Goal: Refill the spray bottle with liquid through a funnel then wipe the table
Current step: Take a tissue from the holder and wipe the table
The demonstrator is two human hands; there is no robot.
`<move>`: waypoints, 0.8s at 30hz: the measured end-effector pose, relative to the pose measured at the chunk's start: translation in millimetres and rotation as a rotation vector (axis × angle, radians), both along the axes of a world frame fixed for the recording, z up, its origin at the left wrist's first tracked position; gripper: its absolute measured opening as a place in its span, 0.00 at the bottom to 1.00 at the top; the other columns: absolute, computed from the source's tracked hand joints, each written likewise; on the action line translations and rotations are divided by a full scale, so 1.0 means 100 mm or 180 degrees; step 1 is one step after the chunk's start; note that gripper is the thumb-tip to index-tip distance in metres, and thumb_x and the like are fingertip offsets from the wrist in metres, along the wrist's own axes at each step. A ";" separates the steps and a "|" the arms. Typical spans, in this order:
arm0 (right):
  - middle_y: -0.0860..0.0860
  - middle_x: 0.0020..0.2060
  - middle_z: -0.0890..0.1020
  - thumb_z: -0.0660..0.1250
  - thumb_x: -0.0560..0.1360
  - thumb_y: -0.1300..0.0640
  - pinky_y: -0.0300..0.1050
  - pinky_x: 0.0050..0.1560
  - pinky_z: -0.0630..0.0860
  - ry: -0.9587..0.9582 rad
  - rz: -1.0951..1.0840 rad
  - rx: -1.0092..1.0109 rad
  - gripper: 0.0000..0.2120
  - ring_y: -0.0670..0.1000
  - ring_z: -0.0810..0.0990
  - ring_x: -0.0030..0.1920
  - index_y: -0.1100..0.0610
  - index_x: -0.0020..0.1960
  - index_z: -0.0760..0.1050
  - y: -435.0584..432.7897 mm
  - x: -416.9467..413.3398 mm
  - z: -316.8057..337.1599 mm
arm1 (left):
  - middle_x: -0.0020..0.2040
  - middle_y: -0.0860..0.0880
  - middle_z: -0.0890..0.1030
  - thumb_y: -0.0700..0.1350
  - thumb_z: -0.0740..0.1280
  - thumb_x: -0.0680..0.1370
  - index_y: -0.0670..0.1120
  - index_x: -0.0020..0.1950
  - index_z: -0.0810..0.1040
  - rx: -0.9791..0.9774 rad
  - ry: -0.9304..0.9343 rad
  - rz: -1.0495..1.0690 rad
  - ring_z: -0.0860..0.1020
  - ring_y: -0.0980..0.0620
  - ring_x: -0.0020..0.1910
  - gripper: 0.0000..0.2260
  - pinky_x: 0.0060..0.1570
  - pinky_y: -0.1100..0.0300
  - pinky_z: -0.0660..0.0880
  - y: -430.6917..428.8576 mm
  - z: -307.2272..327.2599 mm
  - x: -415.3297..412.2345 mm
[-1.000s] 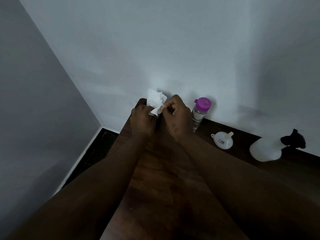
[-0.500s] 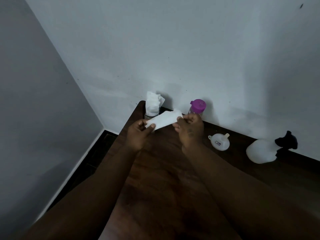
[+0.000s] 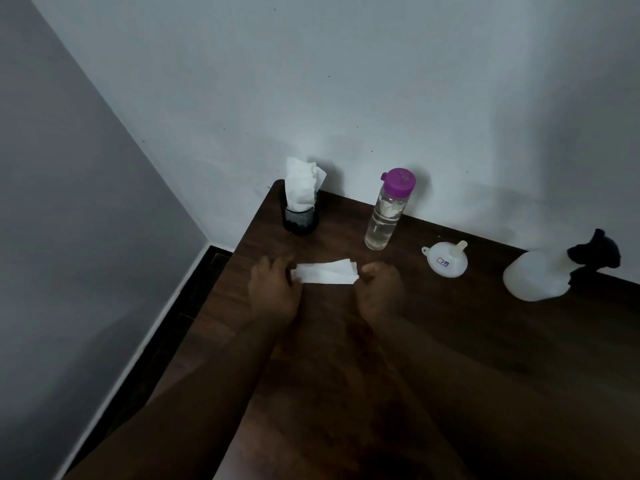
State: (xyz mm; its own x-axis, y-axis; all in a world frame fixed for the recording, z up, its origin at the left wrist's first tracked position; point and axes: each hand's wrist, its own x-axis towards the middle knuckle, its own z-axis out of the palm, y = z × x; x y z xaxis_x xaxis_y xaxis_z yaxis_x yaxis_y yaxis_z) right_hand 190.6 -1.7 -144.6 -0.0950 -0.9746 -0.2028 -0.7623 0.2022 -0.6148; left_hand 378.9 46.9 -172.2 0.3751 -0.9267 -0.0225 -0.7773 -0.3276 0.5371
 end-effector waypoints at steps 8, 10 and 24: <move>0.55 0.54 0.80 0.67 0.73 0.58 0.53 0.58 0.77 0.1191 0.2656 -0.0922 0.15 0.55 0.76 0.55 0.60 0.58 0.78 0.05 0.20 -0.21 | 0.65 0.42 0.76 0.53 0.54 0.75 0.40 0.70 0.73 0.0206 -0.0672 -0.1345 0.75 0.42 0.63 0.29 0.63 0.49 0.72 0.09 -0.08 -0.44; 0.54 0.58 0.78 0.64 0.74 0.53 0.53 0.62 0.73 0.1710 0.2971 -0.0720 0.21 0.55 0.72 0.59 0.60 0.64 0.73 0.00 0.21 -0.28 | 0.71 0.42 0.72 0.56 0.51 0.76 0.40 0.75 0.68 0.0449 -0.0876 -0.1488 0.71 0.43 0.69 0.32 0.69 0.50 0.67 0.08 -0.16 -0.47; 0.61 0.75 0.66 0.62 0.79 0.50 0.55 0.77 0.57 0.2144 0.2846 -0.0389 0.31 0.61 0.62 0.75 0.63 0.77 0.59 0.05 -0.43 -0.30 | 0.80 0.42 0.61 0.56 0.59 0.79 0.42 0.81 0.59 0.0550 -0.0812 -0.2096 0.59 0.42 0.79 0.33 0.78 0.47 0.57 -0.07 -0.05 -0.96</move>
State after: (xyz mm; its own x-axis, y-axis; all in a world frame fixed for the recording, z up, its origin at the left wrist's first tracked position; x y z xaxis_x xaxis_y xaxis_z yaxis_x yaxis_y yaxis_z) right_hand 147.3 3.3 -174.3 0.5936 -0.7572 -0.2724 -0.7873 -0.6166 -0.0015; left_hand 282.9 39.5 -177.7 -0.2464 -0.9532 -0.1753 -0.9367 0.1878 0.2956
